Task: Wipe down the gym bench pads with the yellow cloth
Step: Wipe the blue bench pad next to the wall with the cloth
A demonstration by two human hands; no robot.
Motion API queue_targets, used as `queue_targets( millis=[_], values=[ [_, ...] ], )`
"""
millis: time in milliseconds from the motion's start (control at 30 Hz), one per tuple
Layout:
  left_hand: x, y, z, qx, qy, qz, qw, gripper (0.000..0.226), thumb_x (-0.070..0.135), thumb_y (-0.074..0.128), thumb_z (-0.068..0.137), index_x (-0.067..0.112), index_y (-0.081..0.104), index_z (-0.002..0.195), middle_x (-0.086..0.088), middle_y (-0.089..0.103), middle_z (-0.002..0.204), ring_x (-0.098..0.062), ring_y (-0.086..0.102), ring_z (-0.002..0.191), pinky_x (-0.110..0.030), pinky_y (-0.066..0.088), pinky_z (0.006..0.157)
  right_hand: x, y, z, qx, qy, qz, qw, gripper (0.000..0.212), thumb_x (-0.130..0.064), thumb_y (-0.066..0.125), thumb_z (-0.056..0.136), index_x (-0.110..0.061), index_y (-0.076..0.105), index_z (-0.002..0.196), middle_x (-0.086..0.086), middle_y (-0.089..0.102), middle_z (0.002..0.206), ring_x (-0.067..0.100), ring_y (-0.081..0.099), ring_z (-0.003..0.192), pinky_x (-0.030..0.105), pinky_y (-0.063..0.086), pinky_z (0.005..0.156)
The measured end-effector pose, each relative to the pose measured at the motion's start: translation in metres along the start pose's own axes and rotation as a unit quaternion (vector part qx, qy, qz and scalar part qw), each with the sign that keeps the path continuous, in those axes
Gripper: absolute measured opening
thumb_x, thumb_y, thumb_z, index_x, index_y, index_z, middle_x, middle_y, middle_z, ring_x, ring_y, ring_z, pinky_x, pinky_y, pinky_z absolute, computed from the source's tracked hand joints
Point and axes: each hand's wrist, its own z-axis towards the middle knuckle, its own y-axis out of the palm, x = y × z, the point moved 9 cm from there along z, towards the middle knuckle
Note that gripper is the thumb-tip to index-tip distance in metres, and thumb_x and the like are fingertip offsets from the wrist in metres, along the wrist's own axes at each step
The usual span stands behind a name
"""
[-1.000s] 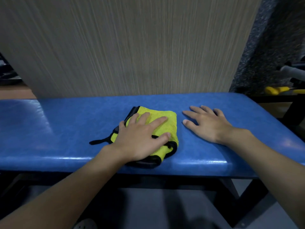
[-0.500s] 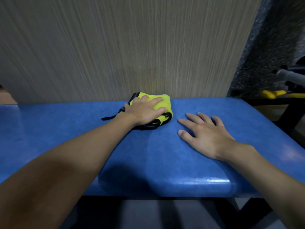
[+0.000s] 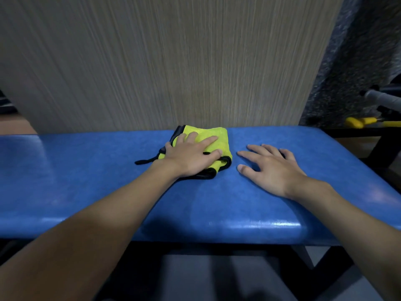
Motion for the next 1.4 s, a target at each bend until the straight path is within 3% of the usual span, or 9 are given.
queue_targets(
  millis=[233, 400, 500, 567, 700, 833, 1400],
  values=[
    [0.007, -0.001, -0.084, -0.002, 0.019, 0.007, 1.000, 0.061, 0.078, 0.021, 0.091, 0.061, 0.012, 0.149, 0.003, 0.011, 0.166, -0.025, 0.002, 0.152, -0.065, 0.009, 0.116, -0.003, -0.005, -0.004, 0.009, 0.003, 0.008, 1.000, 0.058, -0.065, 0.031, 0.096, -0.042, 0.035, 0.149, -0.012, 0.023, 0.162, 0.017, 0.013, 0.151, 0.047, 0.007, 0.120],
    [0.009, -0.001, -0.140, 0.021, 0.020, 0.010, 1.000, 0.078, 0.084, 0.004, 0.073, 0.062, 0.007, 0.148, 0.003, 0.011, 0.166, -0.023, 0.002, 0.152, -0.064, 0.010, 0.117, -0.003, -0.007, -0.004, -0.004, 0.005, 0.015, 1.000, 0.057, -0.062, 0.035, 0.097, -0.038, 0.039, 0.148, -0.008, 0.026, 0.162, 0.020, 0.016, 0.151, 0.051, 0.008, 0.120],
    [0.008, -0.003, -0.147, 0.006, 0.018, 0.009, 1.000, 0.069, 0.080, 0.017, 0.083, 0.060, 0.009, 0.148, 0.000, 0.013, 0.165, -0.025, 0.003, 0.152, -0.064, 0.012, 0.116, -0.005, -0.015, -0.001, -0.011, 0.005, 0.002, 1.000, 0.053, -0.060, 0.038, 0.098, -0.037, 0.046, 0.144, -0.009, 0.035, 0.158, 0.017, 0.024, 0.148, 0.054, 0.006, 0.118],
    [0.012, -0.004, -0.142, 0.010, 0.014, 0.012, 1.000, 0.064, 0.079, 0.023, 0.088, 0.059, 0.011, 0.147, -0.001, 0.017, 0.162, -0.028, 0.007, 0.151, -0.065, 0.014, 0.114, -0.011, -0.020, 0.001, 0.005, -0.001, 0.024, 1.000, 0.050, -0.057, 0.037, 0.099, -0.036, 0.047, 0.143, -0.011, 0.038, 0.155, 0.016, 0.026, 0.147, 0.056, 0.005, 0.118],
    [0.012, 0.000, -0.126, 0.022, 0.002, 0.013, 1.000, 0.064, 0.081, 0.022, 0.087, 0.060, 0.010, 0.147, -0.001, 0.018, 0.162, -0.031, 0.008, 0.150, -0.067, 0.014, 0.112, -0.016, -0.004, 0.003, -0.010, -0.003, 0.007, 1.000, 0.056, -0.061, 0.031, 0.099, -0.040, 0.032, 0.151, -0.011, 0.021, 0.163, 0.016, 0.010, 0.152, 0.053, 0.002, 0.120],
    [0.004, 0.000, -0.092, 0.001, 0.002, 0.007, 1.000, 0.063, 0.081, 0.023, 0.085, 0.063, 0.011, 0.145, 0.000, 0.018, 0.163, -0.030, 0.009, 0.150, -0.067, 0.015, 0.112, -0.016, 0.003, 0.005, -0.024, 0.003, -0.018, 1.000, 0.057, -0.060, 0.025, 0.100, -0.040, 0.026, 0.153, -0.010, 0.013, 0.165, 0.018, 0.006, 0.152, 0.052, 0.002, 0.121],
    [-0.014, -0.007, 0.078, 0.004, -0.038, -0.007, 0.999, 0.060, 0.077, 0.026, 0.086, 0.062, 0.021, 0.144, -0.006, 0.024, 0.157, -0.039, 0.023, 0.140, -0.069, 0.019, 0.108, -0.015, 0.008, 0.004, -0.031, 0.006, -0.033, 0.999, 0.059, -0.060, 0.018, 0.099, -0.043, 0.016, 0.155, -0.016, 0.004, 0.165, 0.012, -0.003, 0.152, 0.048, -0.005, 0.121]
  ],
)
